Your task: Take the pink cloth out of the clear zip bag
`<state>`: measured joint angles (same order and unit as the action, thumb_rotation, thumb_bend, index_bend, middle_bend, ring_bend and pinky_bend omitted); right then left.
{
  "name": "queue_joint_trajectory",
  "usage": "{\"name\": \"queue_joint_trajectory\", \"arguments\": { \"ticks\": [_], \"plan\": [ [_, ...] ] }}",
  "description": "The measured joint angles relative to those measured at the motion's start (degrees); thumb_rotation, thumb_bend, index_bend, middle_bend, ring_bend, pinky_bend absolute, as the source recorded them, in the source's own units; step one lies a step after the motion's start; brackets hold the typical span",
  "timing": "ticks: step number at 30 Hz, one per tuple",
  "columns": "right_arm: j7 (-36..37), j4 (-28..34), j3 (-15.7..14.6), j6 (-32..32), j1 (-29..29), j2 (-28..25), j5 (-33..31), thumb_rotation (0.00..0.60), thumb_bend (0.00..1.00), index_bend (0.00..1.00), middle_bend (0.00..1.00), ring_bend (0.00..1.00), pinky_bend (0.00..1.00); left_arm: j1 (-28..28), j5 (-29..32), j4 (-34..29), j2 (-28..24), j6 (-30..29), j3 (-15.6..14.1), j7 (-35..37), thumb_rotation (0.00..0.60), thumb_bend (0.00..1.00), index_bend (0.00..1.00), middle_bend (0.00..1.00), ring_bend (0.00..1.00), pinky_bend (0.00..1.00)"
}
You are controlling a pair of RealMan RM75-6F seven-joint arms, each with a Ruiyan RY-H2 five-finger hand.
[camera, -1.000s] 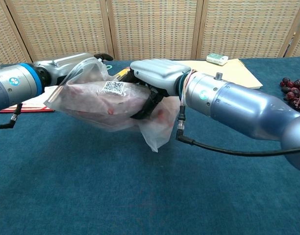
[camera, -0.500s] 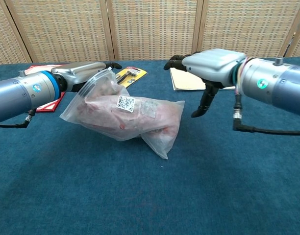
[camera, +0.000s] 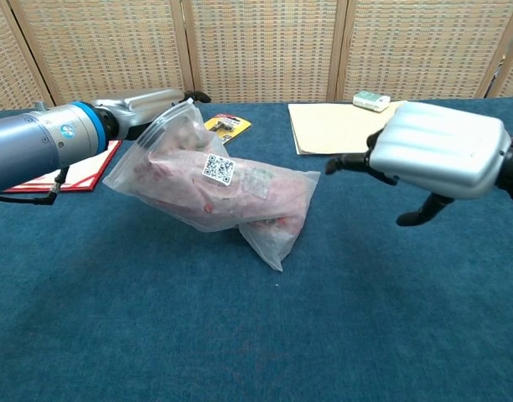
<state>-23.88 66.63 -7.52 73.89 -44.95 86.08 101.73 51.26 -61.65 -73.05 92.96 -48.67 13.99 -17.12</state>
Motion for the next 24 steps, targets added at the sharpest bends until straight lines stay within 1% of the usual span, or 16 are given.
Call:
{"name": "queue_joint_trajectory", "arguments": {
  "ticks": [4,7,11,15,24],
  "plan": [
    [1.2,-9.4,-3.2,2.7,-1.1,2.9,9.8,0.600,0.11,0.25,0.69,0.62,0.81,0.3,0.9,-0.8,-0.2,-0.6,-0.1,-2.5,0.600,0.47,0.68,0.00,0.00,0.00],
    [1.4,-13.8,-4.1,2.5,-3.1,6.5,13.3,0.600,0.11,0.26,0.70,0.62,0.82,0.5,2.1,-1.5,-0.3,-1.3,-0.1,-4.3,0.600,0.47,0.68,0.00,0.00,0.00],
    [1.0,-15.9,-3.6,-0.1,-5.9,9.5,14.4,0.600,0.11,0.27,0.70,0.62,0.82,0.6,2.8,-2.4,-0.8,-1.7,-0.3,-5.2,0.600,0.47,0.68,0.00,0.00,0.00],
    [0.7,-17.2,-2.5,-2.5,-7.6,11.8,14.7,0.600,0.12,0.27,0.71,0.63,0.82,0.7,3.2,-3.2,-1.1,-1.9,-0.5,-5.9,0.600,0.47,0.68,0.00,0.00,0.00],
    [0.2,-18.9,-1.2,-5.0,-8.8,13.9,13.9,0.600,0.13,0.27,0.71,0.63,0.82,0.9,3.7,-3.6,-1.0,-2.0,-0.7,-5.9,0.600,0.47,0.68,0.00,0.00,0.00]
  ]
}}
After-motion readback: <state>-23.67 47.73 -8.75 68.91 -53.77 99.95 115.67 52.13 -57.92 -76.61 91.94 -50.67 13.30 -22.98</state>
